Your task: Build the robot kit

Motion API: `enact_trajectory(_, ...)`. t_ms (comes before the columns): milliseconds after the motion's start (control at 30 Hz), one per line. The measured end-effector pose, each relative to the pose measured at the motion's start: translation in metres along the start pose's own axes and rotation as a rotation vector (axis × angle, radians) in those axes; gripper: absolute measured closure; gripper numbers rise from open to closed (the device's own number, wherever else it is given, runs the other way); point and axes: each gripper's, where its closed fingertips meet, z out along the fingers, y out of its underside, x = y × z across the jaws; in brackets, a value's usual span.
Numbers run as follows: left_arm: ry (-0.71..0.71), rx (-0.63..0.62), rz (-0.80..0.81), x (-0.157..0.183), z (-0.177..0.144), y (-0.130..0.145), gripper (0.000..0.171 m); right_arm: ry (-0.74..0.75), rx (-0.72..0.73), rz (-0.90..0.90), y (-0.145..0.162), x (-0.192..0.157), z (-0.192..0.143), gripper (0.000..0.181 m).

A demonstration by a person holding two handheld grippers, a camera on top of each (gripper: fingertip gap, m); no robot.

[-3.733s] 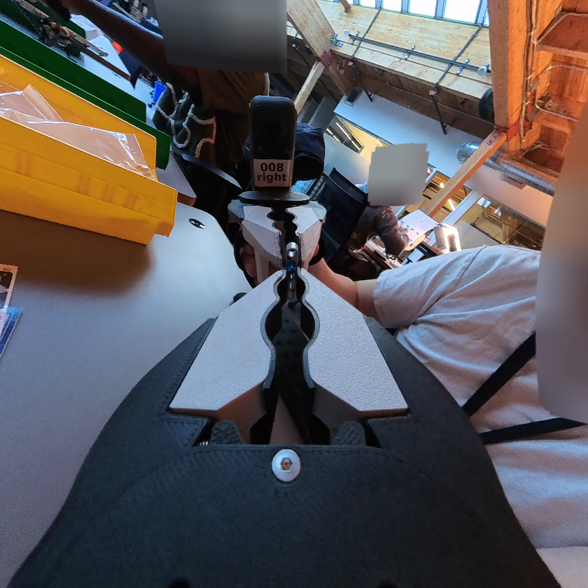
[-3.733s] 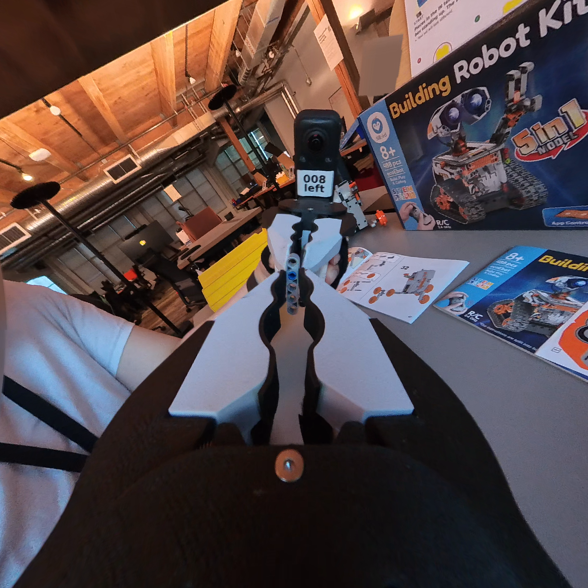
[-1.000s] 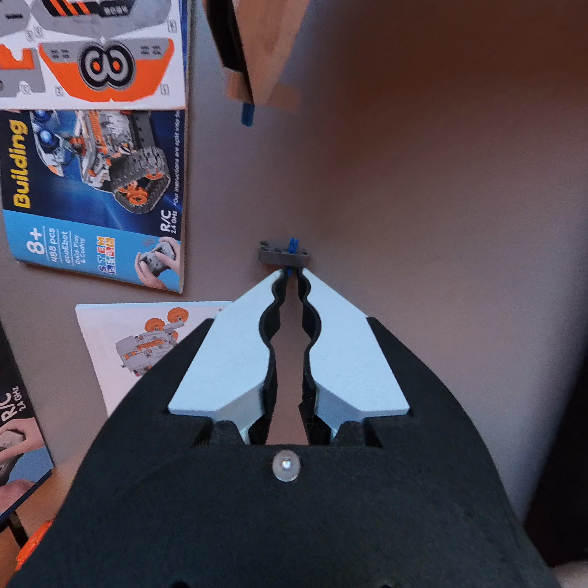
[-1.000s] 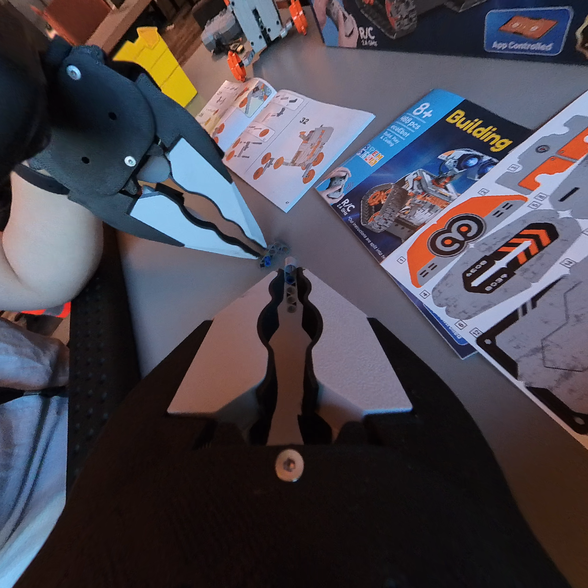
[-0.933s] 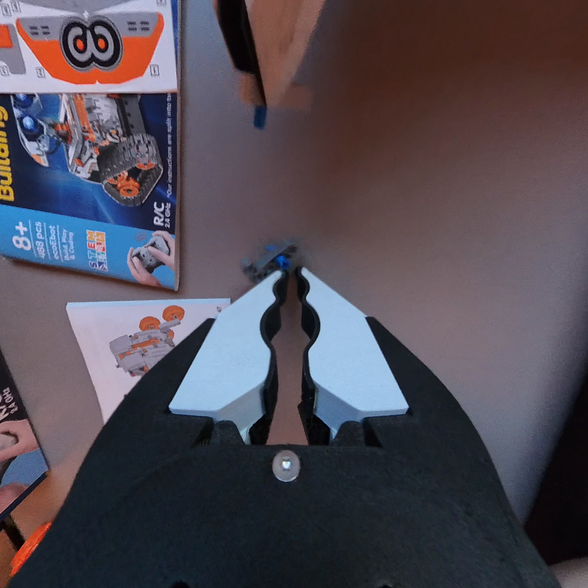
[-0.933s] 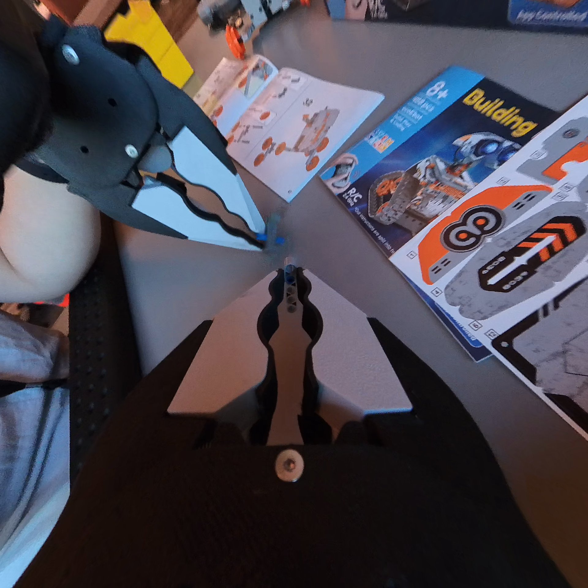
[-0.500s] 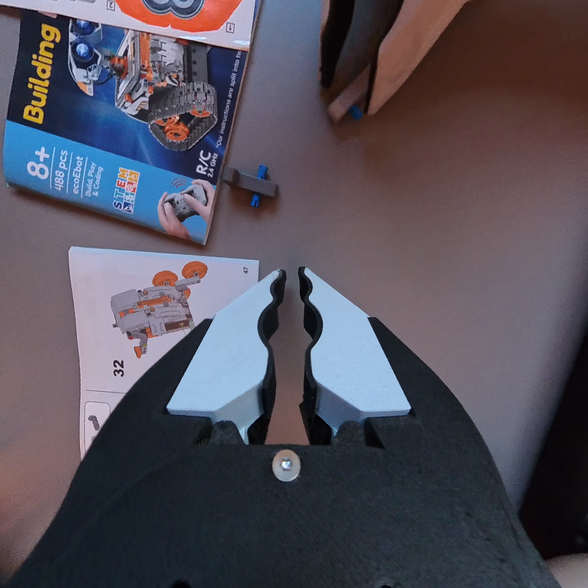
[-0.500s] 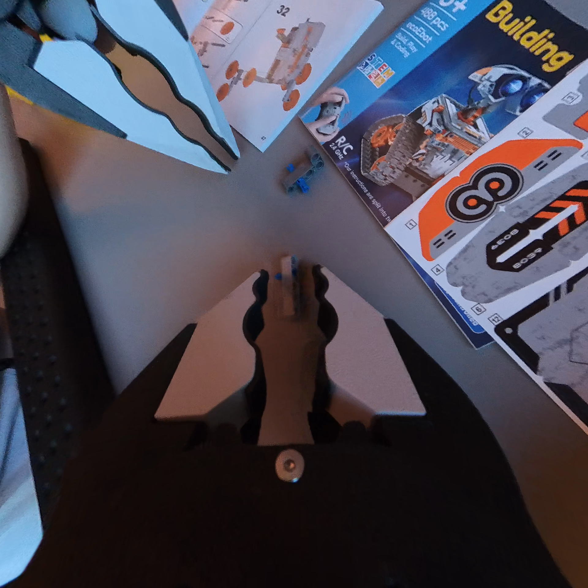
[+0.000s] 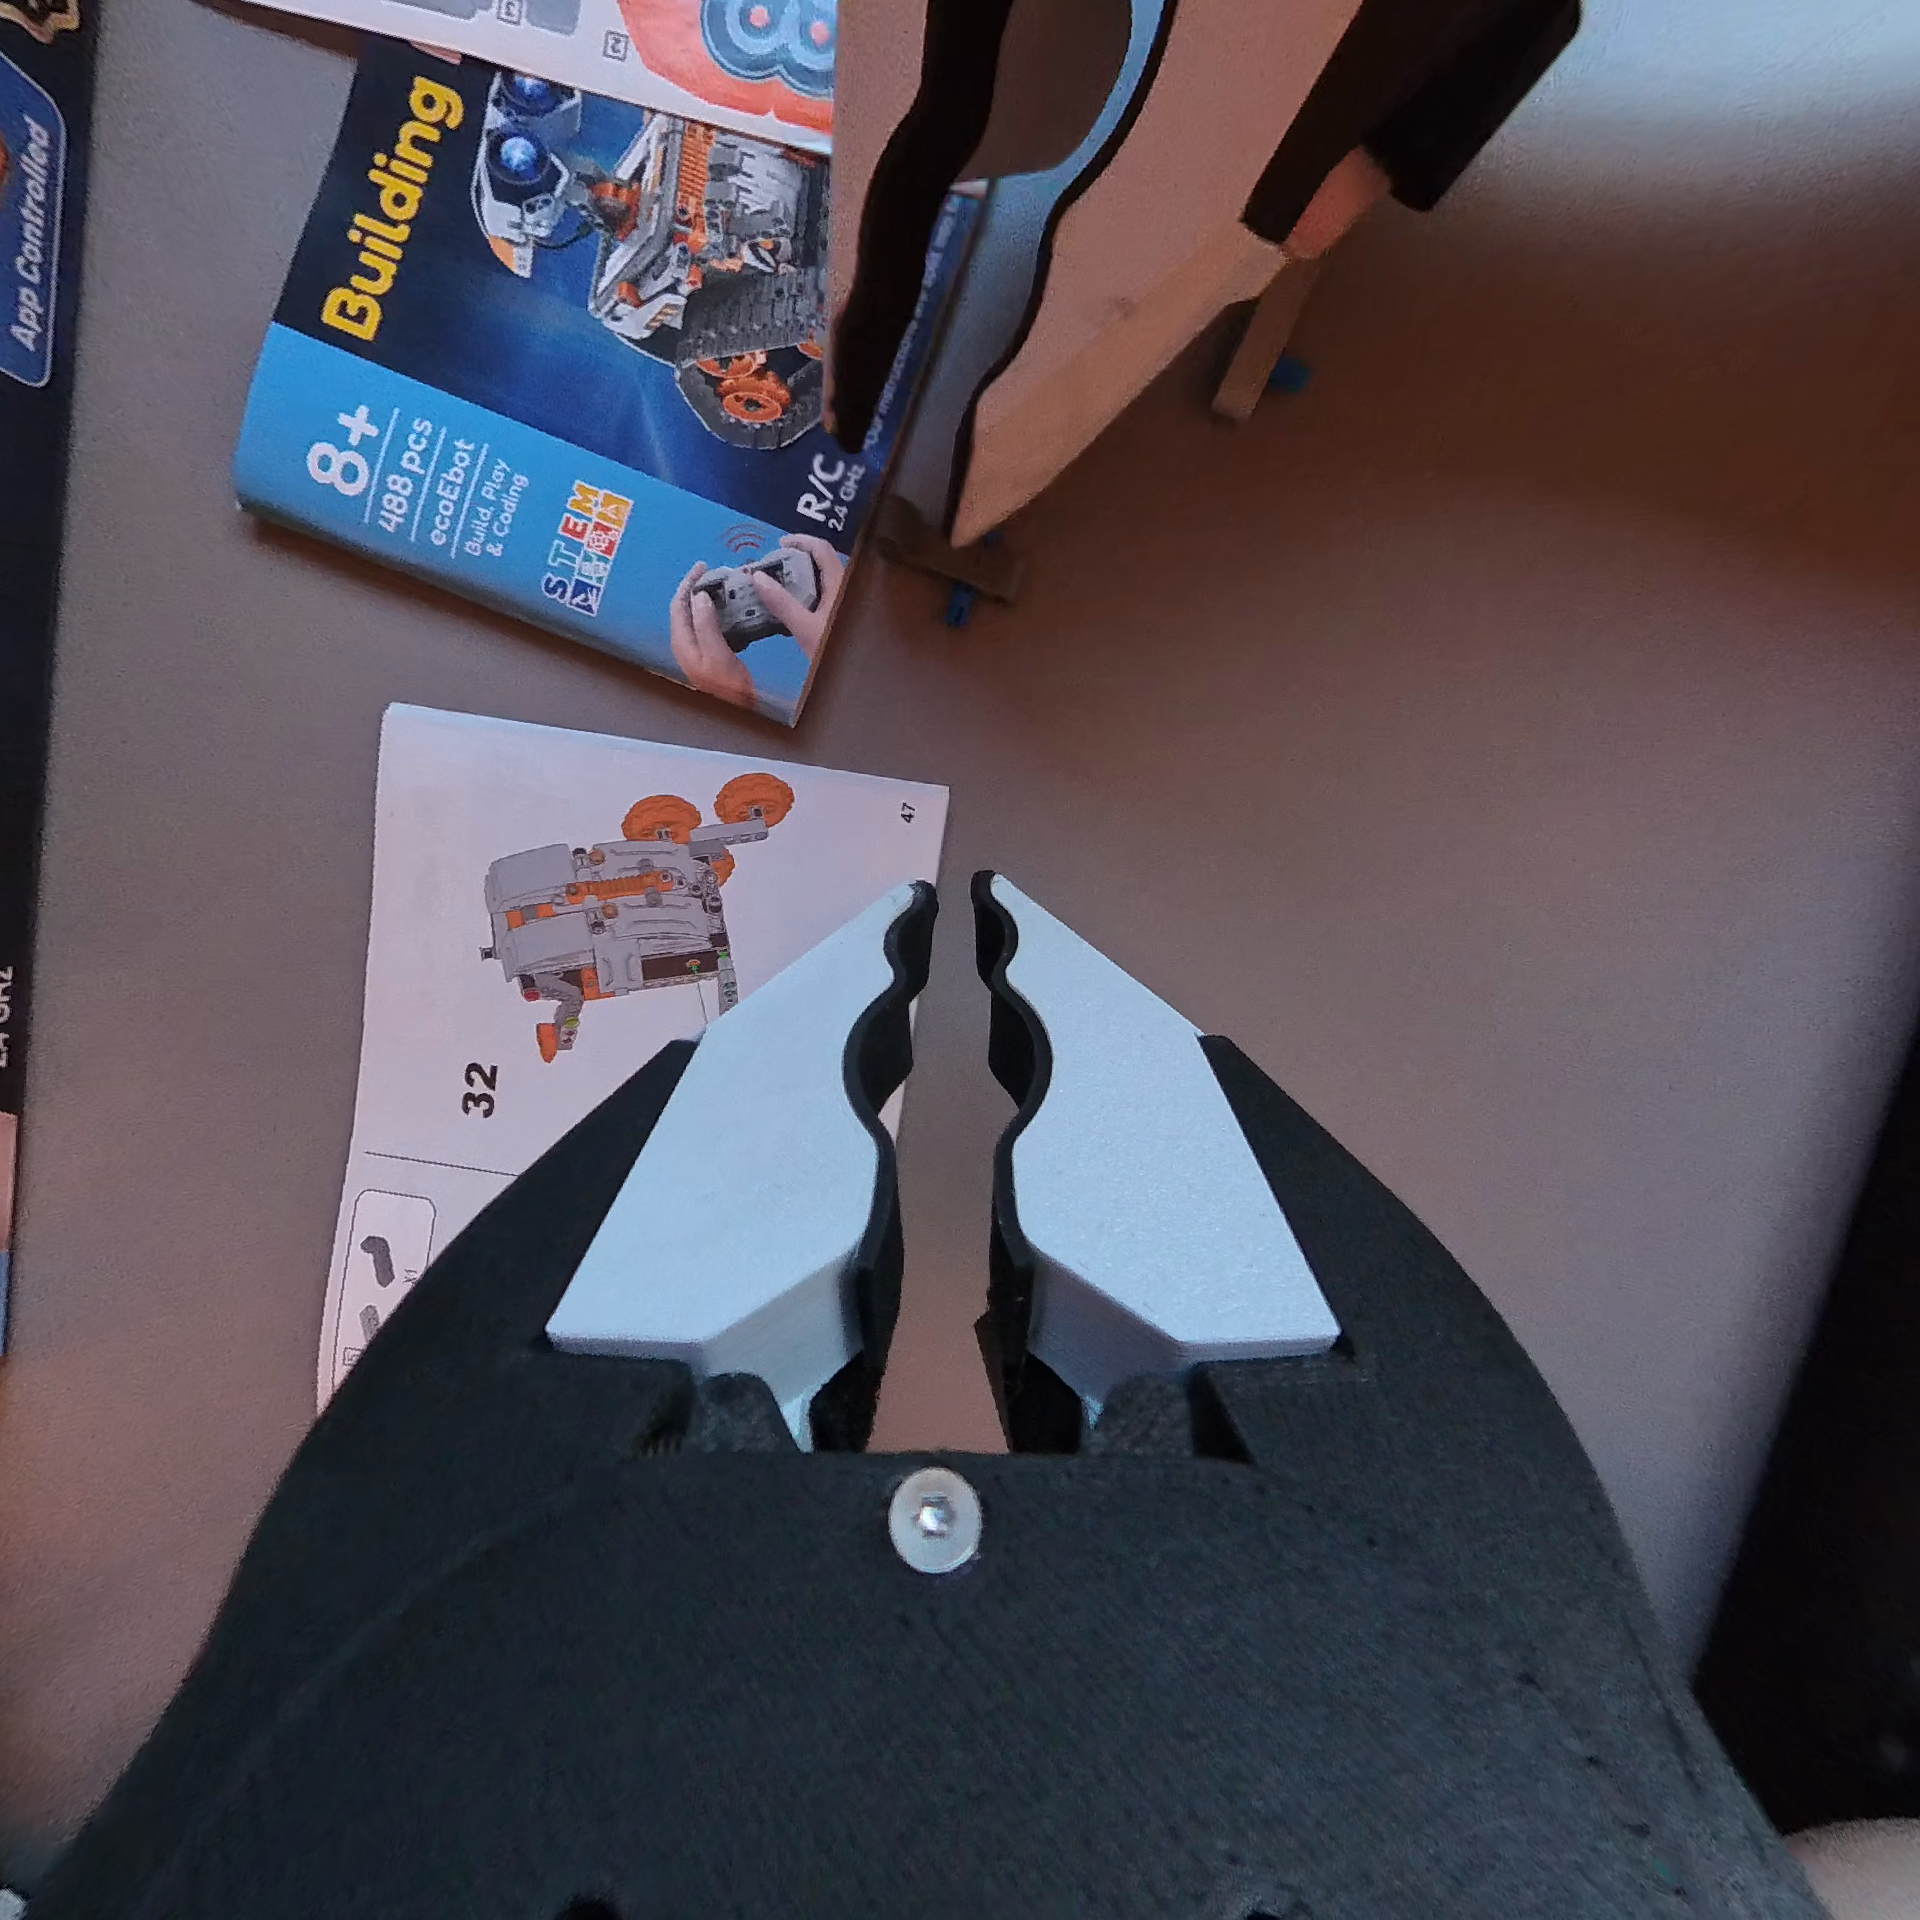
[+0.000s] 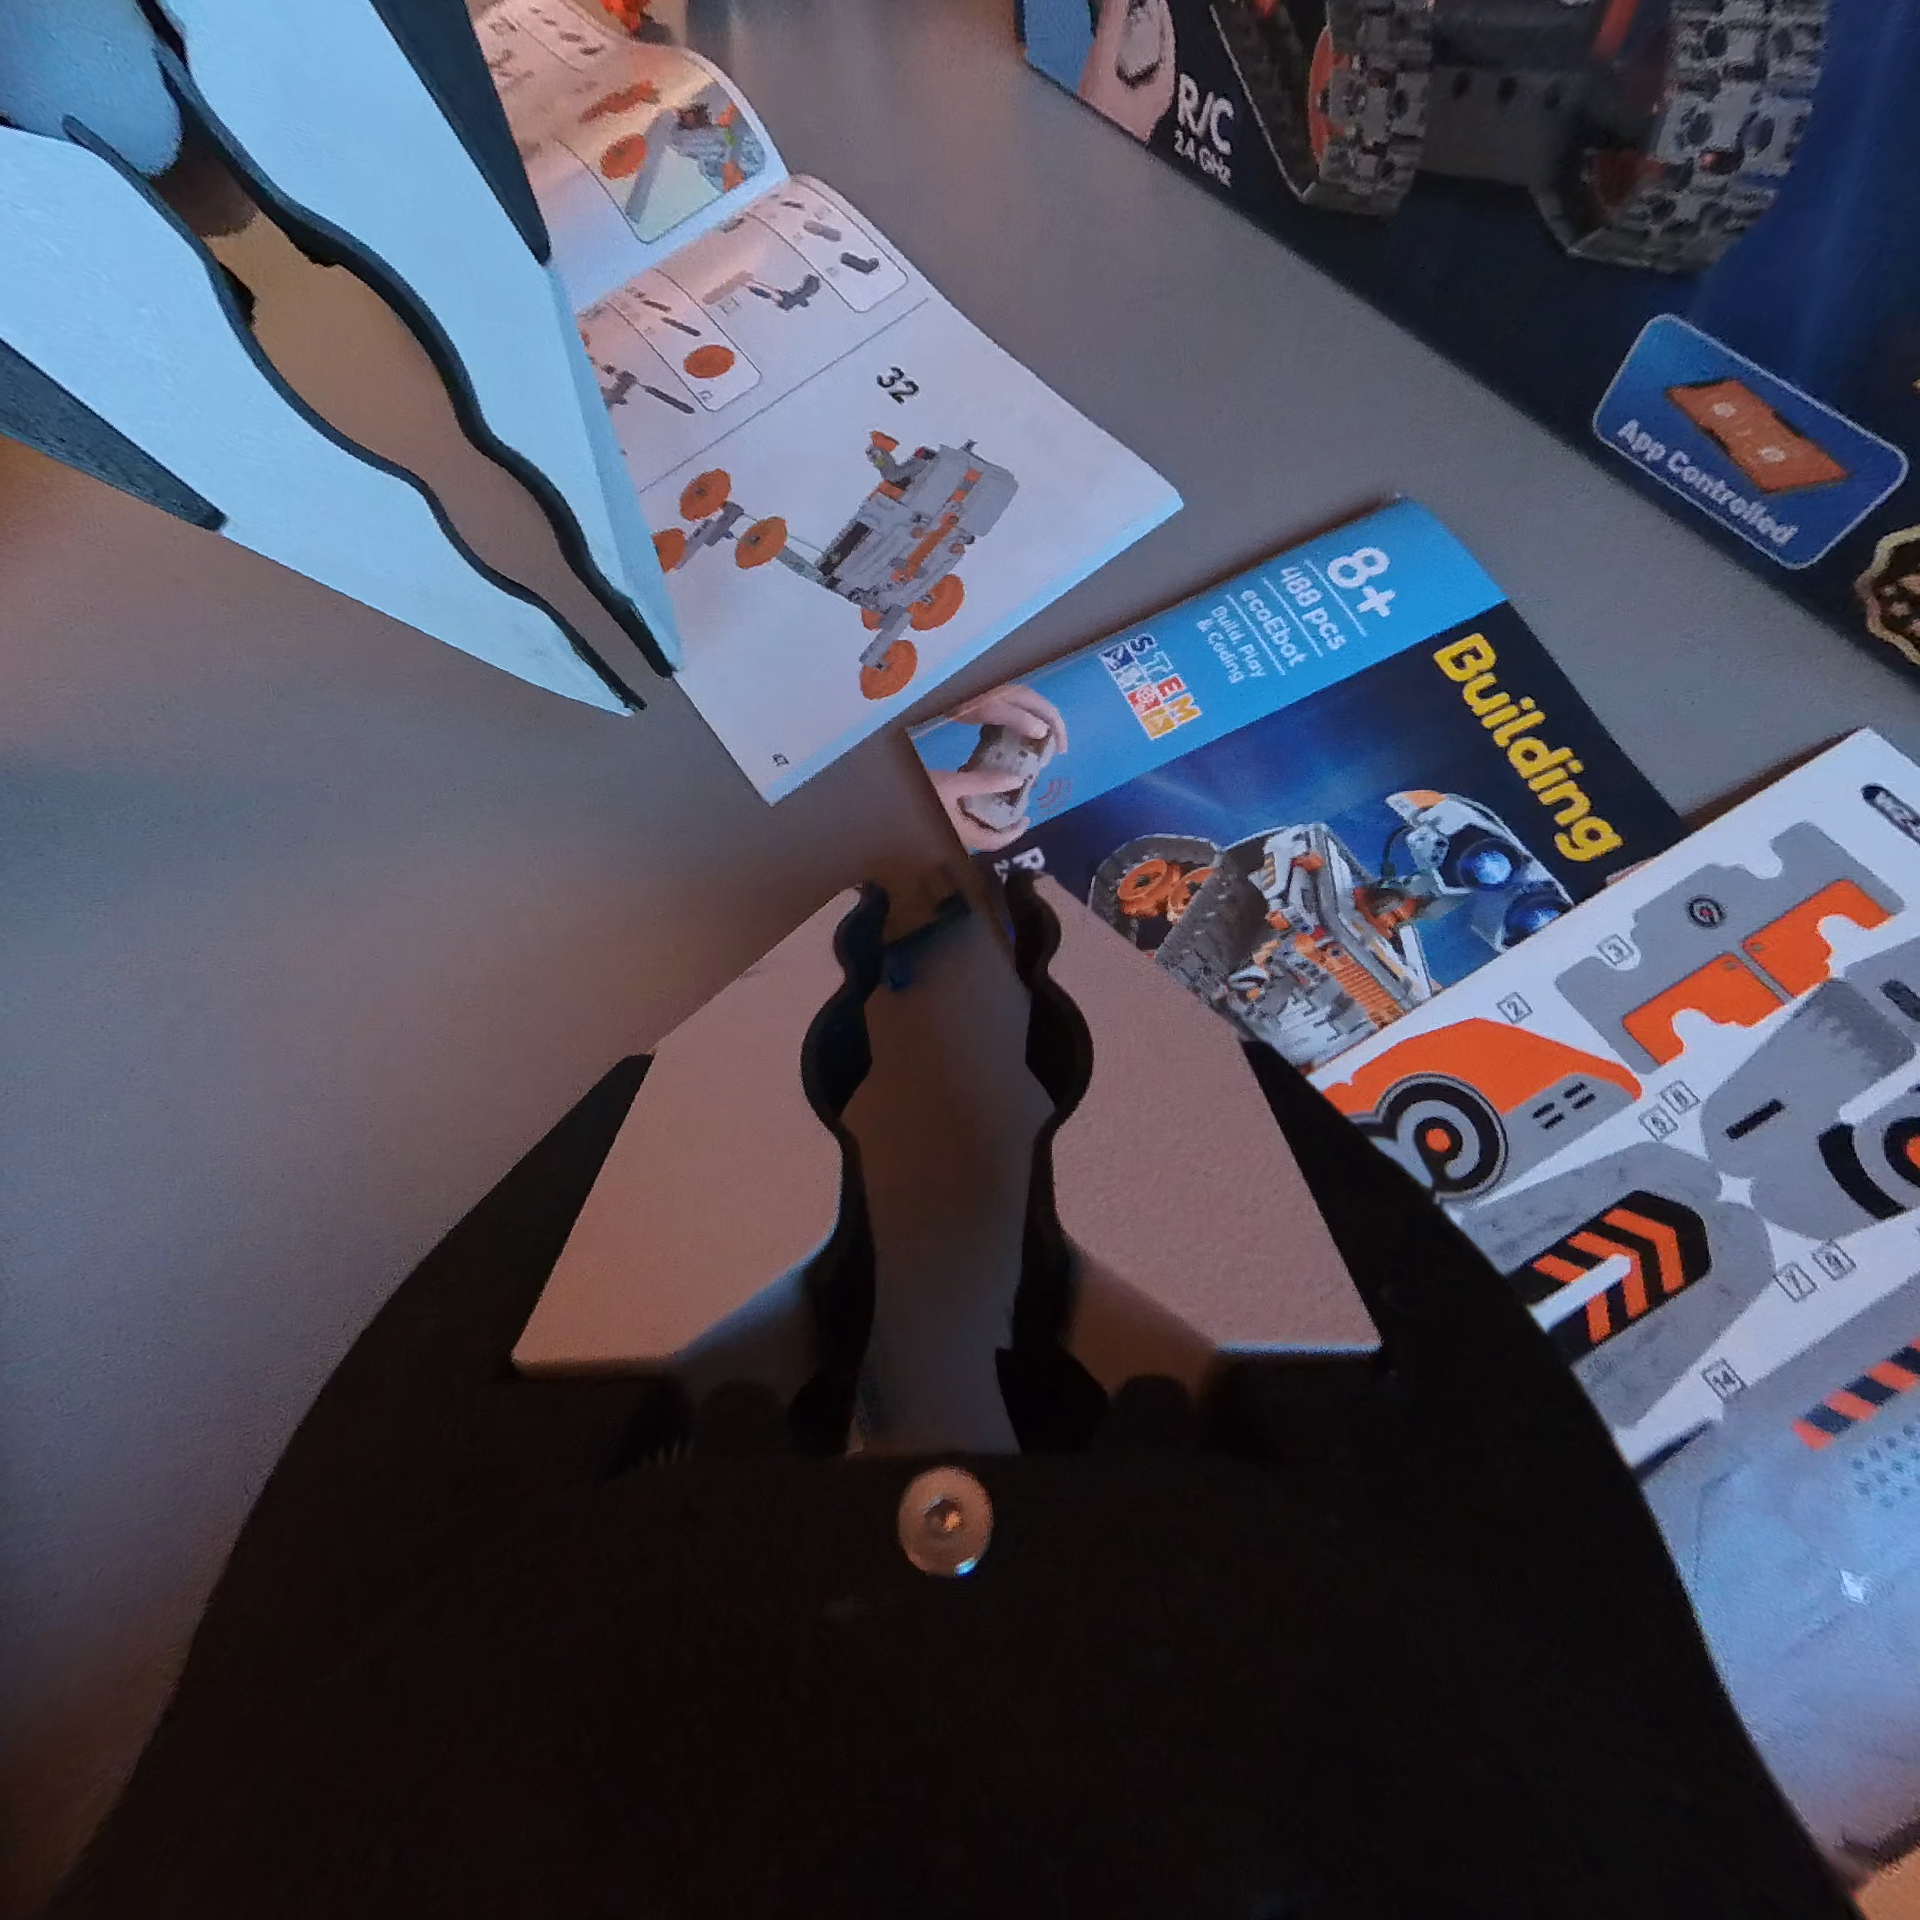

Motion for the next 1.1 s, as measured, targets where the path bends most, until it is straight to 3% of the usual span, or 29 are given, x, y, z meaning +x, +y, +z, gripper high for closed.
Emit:
enact_trajectory(100,0.006,0.026,-0.008,-0.001,-0.002,-0.003,0.167,-0.052,-0.013,0.003,0.002,-0.002,0.006,0.158)
enact_trajectory(200,0.017,0.048,-0.015,-0.002,-0.002,-0.005,0.167,-0.103,-0.040,-0.014,0.005,-0.007,0.009,0.172)
enact_trajectory(267,0.026,0.092,-0.022,-0.002,-0.004,-0.011,0.167,-0.076,-0.028,-0.022,0.003,-0.004,0.006,0.173)
enact_trajectory(333,0.066,0.186,-0.047,0.000,-0.009,-0.024,0.165,-0.057,0.036,-0.045,-0.008,-0.004,-0.003,0.174)
enact_trajectory(433,0.159,0.368,-0.135,0.001,-0.022,-0.047,0.155,-0.049,0.256,-0.168,-0.038,-0.017,-0.030,0.174)
enact_trajectory(500,0.316,0.520,-0.212,0.008,-0.038,-0.063,0.148,-0.069,0.445,-0.272,-0.059,-0.034,-0.054,0.174)
enact_trajectory(633,0.857,0.827,-0.351,0.040,-0.092,-0.089,0.134,-0.099,0.767,-0.356,-0.095,-0.063,-0.107,0.174)
enact_trajectory(700,0.983,0.865,-0.344,0.050,-0.102,-0.096,0.130,-0.107,0.857,-0.361,-0.104,-0.070,-0.124,0.174)
enact_trajectory(800,1.054,0.938,-0.288,0.064,-0.114,-0.110,0.124,-0.102,0.883,-0.378,-0.105,-0.072,-0.129,0.174)
enact_trajectory(967,1.113,0.946,-0.316,0.068,-0.108,-0.121,0.152,-0.113,0.892,-0.385,-0.106,-0.074,-0.127,0.174)
enact_trajectory(1100,1.102,0.944,-0.293,0.069,-0.109,-0.120,0.153,-0.147,0.909,-0.356,-0.106,-0.075,-0.127,0.174)
